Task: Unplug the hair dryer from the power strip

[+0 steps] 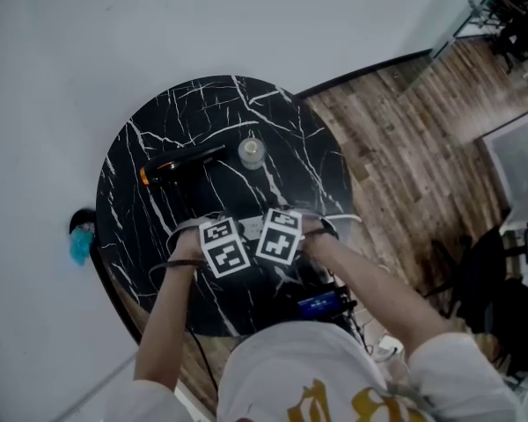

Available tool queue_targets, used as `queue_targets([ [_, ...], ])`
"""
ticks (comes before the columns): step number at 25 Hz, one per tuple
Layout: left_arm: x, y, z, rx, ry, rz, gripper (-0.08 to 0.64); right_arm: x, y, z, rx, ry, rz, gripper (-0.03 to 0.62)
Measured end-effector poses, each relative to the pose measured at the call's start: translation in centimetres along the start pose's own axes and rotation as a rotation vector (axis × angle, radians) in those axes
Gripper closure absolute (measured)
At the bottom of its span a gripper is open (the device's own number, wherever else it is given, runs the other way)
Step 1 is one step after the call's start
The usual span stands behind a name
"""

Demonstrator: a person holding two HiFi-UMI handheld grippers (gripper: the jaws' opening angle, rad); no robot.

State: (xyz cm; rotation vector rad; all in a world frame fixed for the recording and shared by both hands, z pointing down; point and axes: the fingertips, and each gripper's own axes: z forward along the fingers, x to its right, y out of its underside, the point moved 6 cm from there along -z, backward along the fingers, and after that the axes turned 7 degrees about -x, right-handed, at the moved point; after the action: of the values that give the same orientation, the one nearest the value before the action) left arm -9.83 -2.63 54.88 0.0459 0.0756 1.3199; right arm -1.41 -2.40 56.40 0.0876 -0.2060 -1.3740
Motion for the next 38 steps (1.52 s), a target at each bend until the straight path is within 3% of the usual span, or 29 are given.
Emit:
queue_targets([
  [2,-0.9,0.3,-0.2,0.015,0.025,-0.029,0.517,0.0,0.1,0.0,0.004,0.007,-0.007,0.479],
  [5,-1.6,0.4,-0.2,0.103,0.160,-0.109,0.514,-0.1,0.0,0.1,0.008,0.012,0.000,0.479],
  [6,-1.5,0.0,-0.3,0.127,0.172,-0.110,0.512,0.0,0.0,0.1,0.009,0.011,0.008,0.479],
  [11,0.4,-0.1,-0.1,0.020,0.029,-0.007,0.515,0.1,-0.1,0.1,0.003,0.007,0.018,0.479],
  [15,-3.3,-0.9,-2.5,0.168,0.081,-0.096,0.515,0.1,-0.1,0.1,0.001,0.014,0.013,0.479],
  [19,-2.9,-1.5,-2.1,0.124,0.111,-0.021,0.515,-0.1,0.0,0.2,0.009,0.013,0.025,0.479],
  [24,-2.1,-1.2,-1.7,0.124,0.101,-0.042,0.515,0.1,0.0,0.0,0.015,0.010,0.028,0.479],
  [27,-1.8,-0.5,-1.5,0.139,0.106,-0.092,0.515,0.1,-0.1,0.0,0.013,0.011,0.029,0.479],
  [29,-1.9,-0.2,-1.7,0.175,0.073,-0.132,0.515,0.1,-0.2,0.1,0.006,0.012,0.026,0.479],
  [33,-1.8,0.3,-2.6,0.306,-0.067,-0.220,0.514,0.0,0.1,0.1,0.026,0.016,0.012,0.479],
  [35,-1.4,0.9,-2.9,0.366,-0.129,-0.265,0.514,0.3,0.6,0.0,0.113,0.075,0.026,0.481],
  [38,-0.4,1.6,-2.9,0.453,-0.173,-0.362,0.512,1.2,1.8,-1.3,0.344,0.217,0.193,0.486],
])
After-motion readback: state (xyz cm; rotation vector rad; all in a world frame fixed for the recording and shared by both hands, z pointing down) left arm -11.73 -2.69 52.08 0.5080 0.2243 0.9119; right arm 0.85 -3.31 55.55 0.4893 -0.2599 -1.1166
